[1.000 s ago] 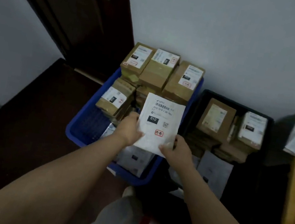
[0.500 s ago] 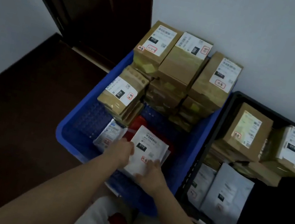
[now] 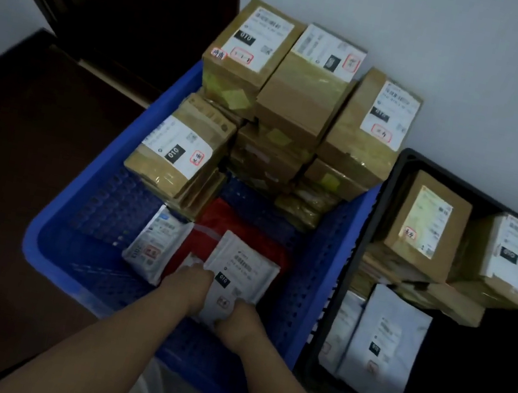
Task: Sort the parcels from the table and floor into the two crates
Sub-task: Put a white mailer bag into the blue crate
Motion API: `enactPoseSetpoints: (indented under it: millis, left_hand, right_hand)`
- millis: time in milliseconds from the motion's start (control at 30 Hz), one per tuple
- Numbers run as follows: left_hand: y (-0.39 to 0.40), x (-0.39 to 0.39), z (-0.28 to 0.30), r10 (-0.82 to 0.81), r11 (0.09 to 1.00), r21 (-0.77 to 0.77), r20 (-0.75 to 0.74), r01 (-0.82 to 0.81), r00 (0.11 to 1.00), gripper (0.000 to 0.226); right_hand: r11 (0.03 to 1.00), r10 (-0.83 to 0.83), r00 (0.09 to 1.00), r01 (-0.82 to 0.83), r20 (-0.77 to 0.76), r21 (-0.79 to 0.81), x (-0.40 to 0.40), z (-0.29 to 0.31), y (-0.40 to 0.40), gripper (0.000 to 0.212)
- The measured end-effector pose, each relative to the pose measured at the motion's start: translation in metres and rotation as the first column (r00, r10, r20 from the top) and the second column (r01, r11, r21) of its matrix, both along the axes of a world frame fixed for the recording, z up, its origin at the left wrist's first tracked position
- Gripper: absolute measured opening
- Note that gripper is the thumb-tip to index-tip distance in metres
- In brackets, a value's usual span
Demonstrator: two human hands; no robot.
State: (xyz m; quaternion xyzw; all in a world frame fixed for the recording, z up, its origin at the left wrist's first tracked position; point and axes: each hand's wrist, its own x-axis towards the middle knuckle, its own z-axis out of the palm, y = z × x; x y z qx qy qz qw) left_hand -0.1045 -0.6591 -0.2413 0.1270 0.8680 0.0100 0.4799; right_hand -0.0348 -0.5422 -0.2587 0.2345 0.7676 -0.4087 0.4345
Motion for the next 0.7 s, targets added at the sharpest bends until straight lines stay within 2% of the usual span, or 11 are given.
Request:
enactPoseSetpoints:
  millis: [167,300,400,567,700]
  left_hand:
    - [0.015,-0.012,0.07,-0.086,0.993,0.078,-0.078,0.092,0.993,0.048]
    - [0.053,-0.024,0.134,-0.182,0.975,0.108,-0.124,0.196,0.975,0.051]
    - [0.099,-0.042,0.18,-0.248,0.948,0.145,-0.225,0.285,0.942,0.048]
    - [0.206,-0.041,0.244,-0.406,0.851,0.173,-0.381,0.496,0.83,0.049]
    - [0.287,-0.006,0.272,-0.525,0.72,0.214,-0.455,0.66,0.719,0.048]
  right_hand:
    - [0.997,-0.019,0.993,0.028,-0.119,0.07,-0.011,0.086,0.021,0.038]
    - [0.984,-0.069,0.966,0.106,-0.25,0.14,-0.011,0.163,0.048,0.035]
    - [0.963,-0.123,0.937,0.193,-0.328,0.189,-0.008,0.215,0.089,0.04]
    - [0.875,-0.222,0.873,0.375,-0.435,0.305,0.019,0.271,0.174,0.046]
    - [0.819,-0.298,0.859,0.454,-0.415,0.351,0.061,0.289,0.234,0.047]
